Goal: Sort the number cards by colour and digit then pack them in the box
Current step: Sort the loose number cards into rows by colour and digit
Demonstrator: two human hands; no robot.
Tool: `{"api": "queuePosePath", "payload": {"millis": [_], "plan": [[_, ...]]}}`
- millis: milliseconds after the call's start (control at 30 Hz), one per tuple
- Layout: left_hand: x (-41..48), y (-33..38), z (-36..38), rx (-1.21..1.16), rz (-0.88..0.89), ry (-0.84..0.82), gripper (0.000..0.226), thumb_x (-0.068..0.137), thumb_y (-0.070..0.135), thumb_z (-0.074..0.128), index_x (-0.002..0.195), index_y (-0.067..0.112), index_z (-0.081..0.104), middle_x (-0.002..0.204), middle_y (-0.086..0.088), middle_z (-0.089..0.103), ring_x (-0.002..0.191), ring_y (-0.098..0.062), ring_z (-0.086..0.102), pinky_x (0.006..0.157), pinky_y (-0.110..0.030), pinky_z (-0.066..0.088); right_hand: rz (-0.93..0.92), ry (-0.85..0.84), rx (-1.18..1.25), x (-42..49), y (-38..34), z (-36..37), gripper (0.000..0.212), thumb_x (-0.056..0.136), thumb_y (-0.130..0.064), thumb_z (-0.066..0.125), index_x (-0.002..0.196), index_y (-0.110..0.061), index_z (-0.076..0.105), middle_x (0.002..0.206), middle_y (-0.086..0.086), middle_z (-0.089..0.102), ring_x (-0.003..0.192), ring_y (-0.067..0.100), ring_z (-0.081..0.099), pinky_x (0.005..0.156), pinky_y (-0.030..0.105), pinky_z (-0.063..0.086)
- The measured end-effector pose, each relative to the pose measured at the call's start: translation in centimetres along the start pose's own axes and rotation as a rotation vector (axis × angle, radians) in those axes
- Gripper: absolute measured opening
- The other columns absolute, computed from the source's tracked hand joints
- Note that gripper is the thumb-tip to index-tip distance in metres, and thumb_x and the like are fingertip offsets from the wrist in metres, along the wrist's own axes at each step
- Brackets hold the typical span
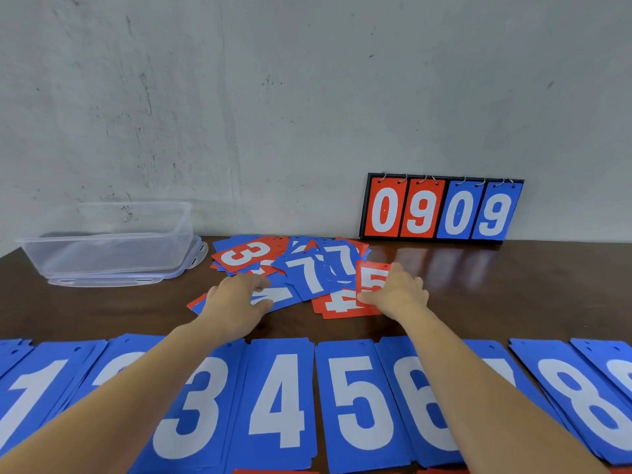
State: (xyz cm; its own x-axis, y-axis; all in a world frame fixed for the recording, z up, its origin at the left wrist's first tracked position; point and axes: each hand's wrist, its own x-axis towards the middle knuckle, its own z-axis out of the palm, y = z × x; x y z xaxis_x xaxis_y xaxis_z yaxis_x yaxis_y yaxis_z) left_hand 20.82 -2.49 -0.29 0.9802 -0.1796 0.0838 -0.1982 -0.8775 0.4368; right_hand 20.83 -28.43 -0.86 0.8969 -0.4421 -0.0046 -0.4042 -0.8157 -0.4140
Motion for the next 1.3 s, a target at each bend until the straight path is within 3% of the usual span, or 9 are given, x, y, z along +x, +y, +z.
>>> {"api": "queuePosePath", "payload": {"millis": [267, 367, 533, 633, 733, 833, 1000, 1100, 1300], "plan": [[0.0, 1.3, 0.8, -0.031, 0.016, -0.006, 0.044, 0.093, 0.031, 0.061, 0.136, 0.022, 0.051, 0.133, 0.004, 0.057, 0.122, -0.015, 0.052, 0.105, -0.037, 0.043, -0.045, 0.052, -0.058, -0.5, 0.3, 0.1, 0.078, 0.079, -0.056, 0.069, 0.142, -0.023, 0.036, 0.138, 0.004, 0.049, 0.126, 0.022, 0.046, 0.101, 0.038, 0.039], [0.3, 2.2, 0.6, -0.064, 0.038, -0.008, 0.043, 0.094, 0.031, 0.060, 0.135, 0.021, 0.052, 0.131, 0.003, 0.058, 0.119, -0.014, 0.053, 0.103, -0.035, 0.044, -0.102, 0.079, 0.018, -0.8, 0.2, 0.2, 0.074, 0.082, -0.049, 0.069, 0.143, -0.025, 0.035, 0.137, 0.003, 0.051, 0.122, 0.021, 0.052, 0.093, 0.036, 0.048], [0.9, 5.1, 0.8, -0.408, -0.057, -0.049, 0.049, 0.092, 0.035, 0.062, 0.134, 0.013, 0.052, 0.129, -0.003, 0.060, 0.115, -0.017, 0.057, 0.099, -0.030, 0.046, -0.264, 0.119, 0.219, -1.8, -1.5, 0.0, 0.069, 0.087, -0.044, 0.066, 0.146, -0.030, 0.032, 0.136, 0.000, 0.053, 0.111, 0.017, 0.059, 0.076, 0.029, 0.055], [1.7, 6.1, 1.1, -0.699, -0.203, -0.076, 0.060, 0.086, 0.050, 0.063, 0.133, 0.015, 0.055, 0.125, -0.002, 0.063, 0.115, -0.019, 0.057, 0.105, -0.037, 0.044, -0.446, 0.076, 0.327, -2.8, -3.5, 0.1, 0.064, 0.088, -0.042, 0.064, 0.145, -0.031, 0.037, 0.135, -0.002, 0.055, 0.106, 0.015, 0.060, 0.082, 0.034, 0.056], [2.5, 5.9, 1.1, -0.951, -0.321, -0.021, 0.042, 0.090, 0.028, 0.066, 0.126, 0.009, 0.059, 0.118, -0.007, 0.067, 0.106, -0.022, 0.063, 0.097, -0.041, 0.051, -0.566, -0.055, 0.347, -3.3, -4.9, 1.1, 0.070, 0.084, -0.043, 0.069, 0.145, -0.032, 0.037, 0.139, -0.007, 0.053, 0.121, 0.017, 0.053, 0.094, 0.035, 0.049], [3.2, 4.2, 0.7, -0.999, -0.412, 0.069, 0.024, 0.091, 0.013, 0.064, 0.116, 0.011, 0.062, 0.116, -0.004, 0.067, 0.105, -0.023, 0.063, 0.093, -0.040, 0.053, -0.488, -0.132, 0.457, -1.8, -4.8, 1.4, 0.073, 0.083, -0.045, 0.070, 0.146, -0.027, 0.038, 0.143, -0.006, 0.049, 0.127, 0.016, 0.050, 0.100, 0.036, 0.047], [3.4, 0.3, -0.2, -0.981, -0.483, 0.086, 0.038, 0.089, 0.013, 0.067, 0.126, 0.007, 0.059, 0.121, -0.009, 0.066, 0.109, -0.029, 0.064, 0.094, -0.048, 0.053, -0.377, -0.091, -0.078, 2.0, -3.8, 0.6, 0.064, 0.095, -0.048, 0.052, 0.147, -0.018, 0.030, 0.141, 0.005, 0.048, 0.122, 0.022, 0.050, 0.092, 0.033, 0.047], [3.5, -1.0, -0.2, -0.960, -0.492, 0.096, 0.037, 0.088, 0.016, 0.068, 0.124, 0.009, 0.060, 0.119, -0.009, 0.067, 0.105, -0.028, 0.065, 0.093, -0.047, 0.053, -0.403, -0.114, -0.222, 2.6, -3.9, 0.9, 0.064, 0.095, -0.053, 0.046, 0.146, -0.017, 0.032, 0.142, 0.006, 0.046, 0.125, 0.022, 0.048, 0.097, 0.034, 0.045], [3.5, -1.6, -0.7, -0.938, -0.468, 0.080, 0.044, 0.087, 0.021, 0.070, 0.129, 0.012, 0.058, 0.120, -0.008, 0.067, 0.102, -0.028, 0.066, 0.092, -0.048, 0.054, -0.426, -0.026, -0.345, 1.3, -2.5, -0.1, 0.052, 0.098, -0.052, 0.041, 0.138, -0.020, 0.042, 0.127, 0.006, 0.057, 0.108, 0.019, 0.057, 0.088, 0.031, 0.047]]}}
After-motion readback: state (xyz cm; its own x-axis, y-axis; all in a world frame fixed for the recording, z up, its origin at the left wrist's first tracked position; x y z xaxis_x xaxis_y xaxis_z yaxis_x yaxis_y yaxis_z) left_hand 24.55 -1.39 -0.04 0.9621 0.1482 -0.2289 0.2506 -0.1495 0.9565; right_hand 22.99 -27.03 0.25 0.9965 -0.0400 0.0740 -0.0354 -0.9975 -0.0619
